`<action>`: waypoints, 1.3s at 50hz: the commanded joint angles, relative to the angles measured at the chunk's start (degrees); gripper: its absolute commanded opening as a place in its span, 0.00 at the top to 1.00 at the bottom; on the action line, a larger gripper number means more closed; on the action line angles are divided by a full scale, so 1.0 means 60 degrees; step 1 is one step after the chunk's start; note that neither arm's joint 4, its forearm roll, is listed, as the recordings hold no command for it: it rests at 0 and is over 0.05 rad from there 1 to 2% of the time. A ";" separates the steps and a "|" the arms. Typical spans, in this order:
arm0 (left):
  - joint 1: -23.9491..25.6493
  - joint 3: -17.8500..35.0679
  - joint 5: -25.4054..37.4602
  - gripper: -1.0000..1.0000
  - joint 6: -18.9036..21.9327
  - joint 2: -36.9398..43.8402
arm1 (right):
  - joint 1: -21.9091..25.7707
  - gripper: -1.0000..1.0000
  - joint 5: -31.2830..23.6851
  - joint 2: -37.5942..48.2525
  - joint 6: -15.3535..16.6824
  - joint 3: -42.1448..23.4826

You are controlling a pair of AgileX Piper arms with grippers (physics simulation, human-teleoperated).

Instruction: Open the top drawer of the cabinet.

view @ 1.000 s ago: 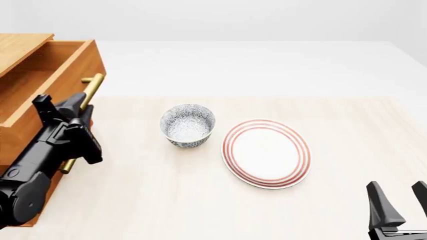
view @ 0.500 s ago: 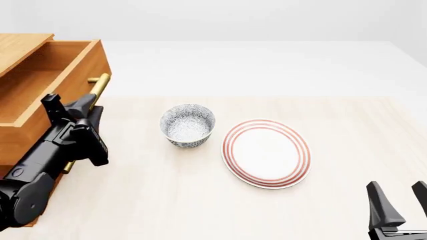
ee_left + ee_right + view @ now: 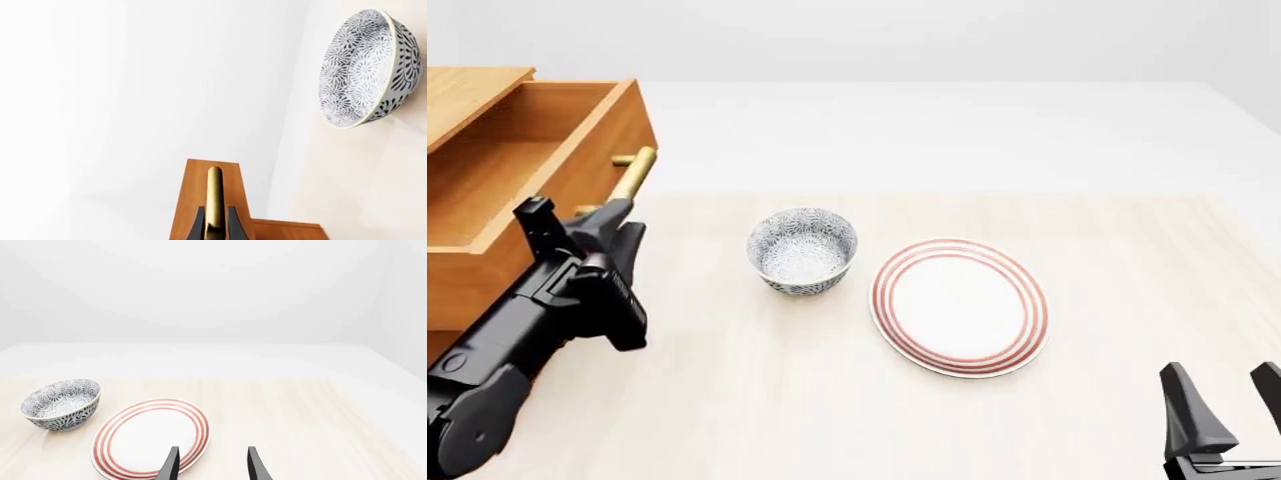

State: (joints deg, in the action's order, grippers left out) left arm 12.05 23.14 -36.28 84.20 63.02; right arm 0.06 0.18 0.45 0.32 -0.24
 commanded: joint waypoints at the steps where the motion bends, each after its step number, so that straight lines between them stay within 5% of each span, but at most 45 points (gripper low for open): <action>1: 0.0454 -0.0095 -0.0083 0.00 -0.0038 -0.0981 | 0.0002 0.00 0.0000 -0.0001 0.0001 0.0000; 34: 0.1451 -0.0002 0.0621 0.00 -0.0893 -0.1712 | 0.0002 0.00 0.0000 0.0000 0.0002 0.0000; 65: 0.0417 0.0134 0.2642 0.00 -0.3922 -0.4304 | 0.0002 0.00 0.0000 0.0000 0.0002 0.0000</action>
State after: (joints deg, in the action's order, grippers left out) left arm 16.32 23.95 -23.20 65.80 41.01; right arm 0.07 0.18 0.45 0.32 -0.24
